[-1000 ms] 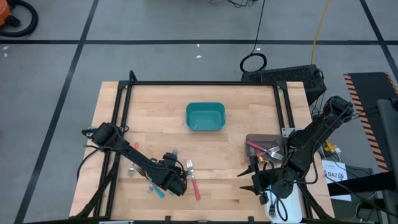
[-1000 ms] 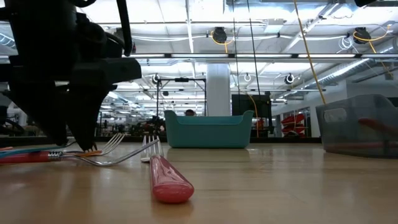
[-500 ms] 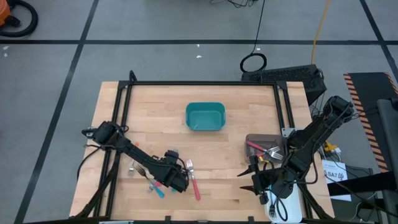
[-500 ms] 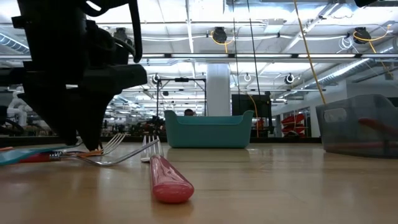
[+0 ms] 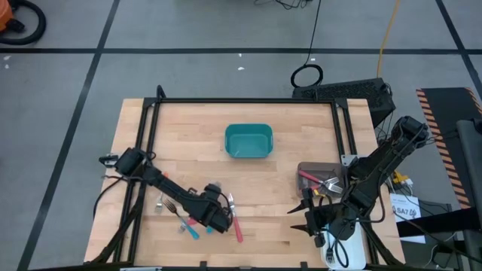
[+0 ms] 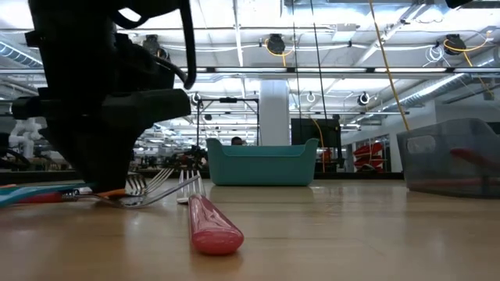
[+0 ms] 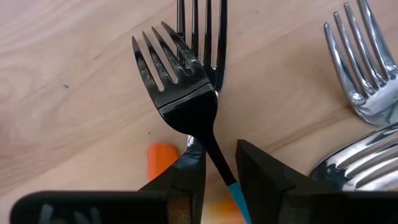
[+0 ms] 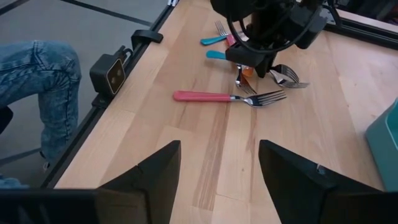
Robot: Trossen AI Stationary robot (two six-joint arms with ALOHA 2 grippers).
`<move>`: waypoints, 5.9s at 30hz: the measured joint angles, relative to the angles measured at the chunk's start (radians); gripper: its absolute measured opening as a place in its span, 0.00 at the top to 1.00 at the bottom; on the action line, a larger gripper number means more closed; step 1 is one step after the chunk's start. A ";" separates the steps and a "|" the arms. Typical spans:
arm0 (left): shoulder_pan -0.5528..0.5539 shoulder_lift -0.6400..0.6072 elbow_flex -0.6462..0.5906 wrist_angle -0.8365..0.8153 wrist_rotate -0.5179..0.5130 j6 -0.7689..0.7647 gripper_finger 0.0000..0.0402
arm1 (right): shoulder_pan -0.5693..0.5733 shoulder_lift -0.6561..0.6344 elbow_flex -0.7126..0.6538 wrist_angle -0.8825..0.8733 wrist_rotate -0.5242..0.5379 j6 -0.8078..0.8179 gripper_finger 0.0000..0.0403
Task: Sort silverware by color (type)
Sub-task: Put the blue fork into the white bin
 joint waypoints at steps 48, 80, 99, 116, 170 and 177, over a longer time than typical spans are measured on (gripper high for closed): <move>0.025 0.005 0.134 -0.166 -0.194 0.298 0.65 | 0.000 0.000 0.000 -0.006 0.003 -0.012 0.48; 0.084 0.010 0.132 -0.140 -0.140 0.419 0.51 | 0.000 0.000 0.000 -0.022 0.003 0.030 0.48; 0.203 0.008 0.131 -0.159 0.033 0.960 0.51 | 0.000 0.001 0.000 -0.021 0.003 0.003 0.48; 0.244 0.009 0.131 -0.117 0.203 1.028 0.63 | 0.000 0.001 0.000 -0.022 -0.008 0.013 0.48; -0.023 -0.299 0.133 -0.191 -0.292 0.861 1.00 | -0.052 0.092 0.000 0.022 0.084 -0.004 0.48; -0.064 -0.333 0.134 -0.145 -0.396 0.862 1.00 | -0.098 0.160 0.000 0.180 0.083 -0.046 0.48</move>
